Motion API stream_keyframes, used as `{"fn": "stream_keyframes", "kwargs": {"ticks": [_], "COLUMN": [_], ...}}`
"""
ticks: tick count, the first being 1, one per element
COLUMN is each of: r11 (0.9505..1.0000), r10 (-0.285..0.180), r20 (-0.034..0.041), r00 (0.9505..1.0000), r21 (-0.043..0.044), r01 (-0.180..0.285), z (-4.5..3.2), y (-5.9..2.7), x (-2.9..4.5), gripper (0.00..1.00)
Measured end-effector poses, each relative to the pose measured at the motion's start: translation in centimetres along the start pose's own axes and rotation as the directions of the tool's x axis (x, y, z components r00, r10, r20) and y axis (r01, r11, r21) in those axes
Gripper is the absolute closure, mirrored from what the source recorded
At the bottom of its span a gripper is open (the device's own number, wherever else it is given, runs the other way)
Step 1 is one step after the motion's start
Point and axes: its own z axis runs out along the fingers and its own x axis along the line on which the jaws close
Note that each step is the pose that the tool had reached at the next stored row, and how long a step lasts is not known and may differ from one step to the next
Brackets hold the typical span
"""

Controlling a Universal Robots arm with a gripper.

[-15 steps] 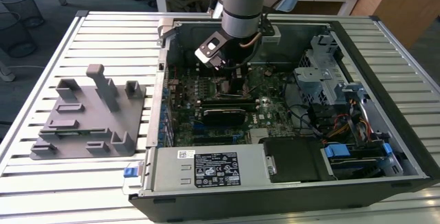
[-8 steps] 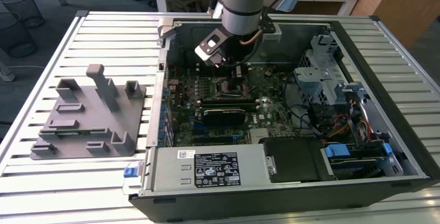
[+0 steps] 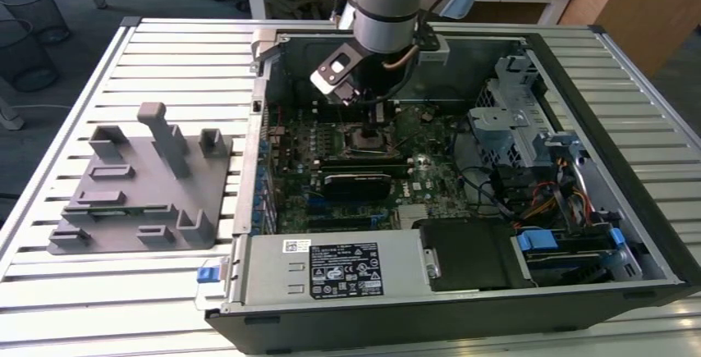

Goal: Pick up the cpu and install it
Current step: 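Place the cpu into insertion slot, then close the cpu cover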

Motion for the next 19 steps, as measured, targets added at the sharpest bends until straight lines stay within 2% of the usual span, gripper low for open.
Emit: {"fn": "stream_keyframes", "kwargs": {"ticks": [19], "r11": [1.0000], "r10": [0.000], "r20": [0.0000], "r00": [1.0000], "r21": [0.0001], "r01": [0.000], "z": [-0.63], "y": [-0.01], "x": [-0.01], "gripper": [0.89]}}
